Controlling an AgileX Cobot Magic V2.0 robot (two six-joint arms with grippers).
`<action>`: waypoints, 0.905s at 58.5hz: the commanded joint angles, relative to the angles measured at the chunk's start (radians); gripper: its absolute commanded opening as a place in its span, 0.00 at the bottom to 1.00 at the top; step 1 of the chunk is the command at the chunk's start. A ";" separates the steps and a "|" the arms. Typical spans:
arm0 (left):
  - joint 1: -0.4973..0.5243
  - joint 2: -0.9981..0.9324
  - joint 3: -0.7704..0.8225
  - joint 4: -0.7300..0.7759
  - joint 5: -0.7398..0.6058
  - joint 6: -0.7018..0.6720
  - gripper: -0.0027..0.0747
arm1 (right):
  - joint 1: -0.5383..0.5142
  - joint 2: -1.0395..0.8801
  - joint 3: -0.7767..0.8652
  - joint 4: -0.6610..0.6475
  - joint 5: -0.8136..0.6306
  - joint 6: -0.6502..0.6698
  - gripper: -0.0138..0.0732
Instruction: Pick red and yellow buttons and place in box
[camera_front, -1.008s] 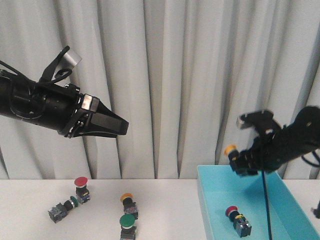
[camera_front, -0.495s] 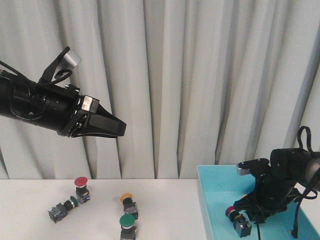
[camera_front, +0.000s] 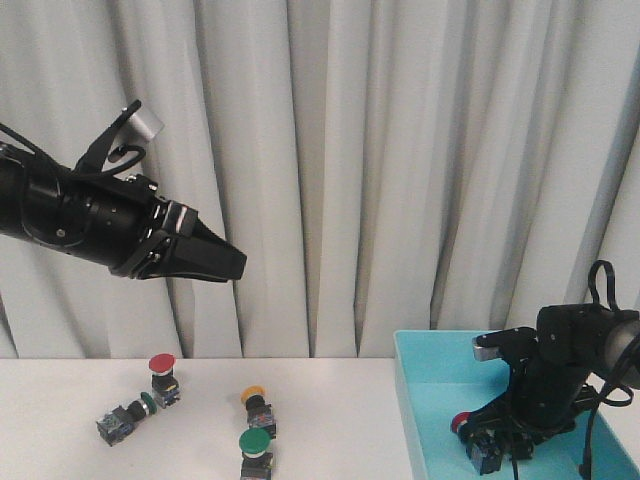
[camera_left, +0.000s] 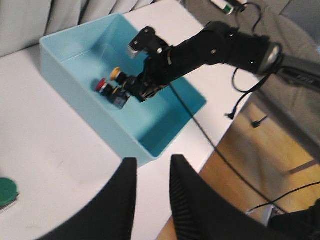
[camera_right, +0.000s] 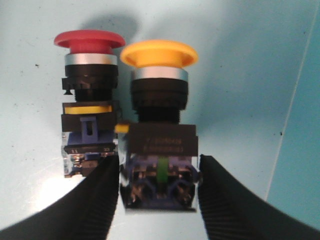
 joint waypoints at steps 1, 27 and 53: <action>-0.003 -0.046 -0.028 -0.004 0.005 -0.004 0.24 | -0.002 -0.062 -0.028 -0.006 -0.016 0.022 0.70; -0.003 -0.056 -0.027 0.055 -0.013 -0.041 0.16 | -0.001 -0.267 -0.030 0.071 -0.006 0.043 0.65; -0.003 -0.295 0.226 0.333 -0.130 -0.088 0.03 | -0.001 -0.670 -0.027 0.558 0.084 -0.329 0.15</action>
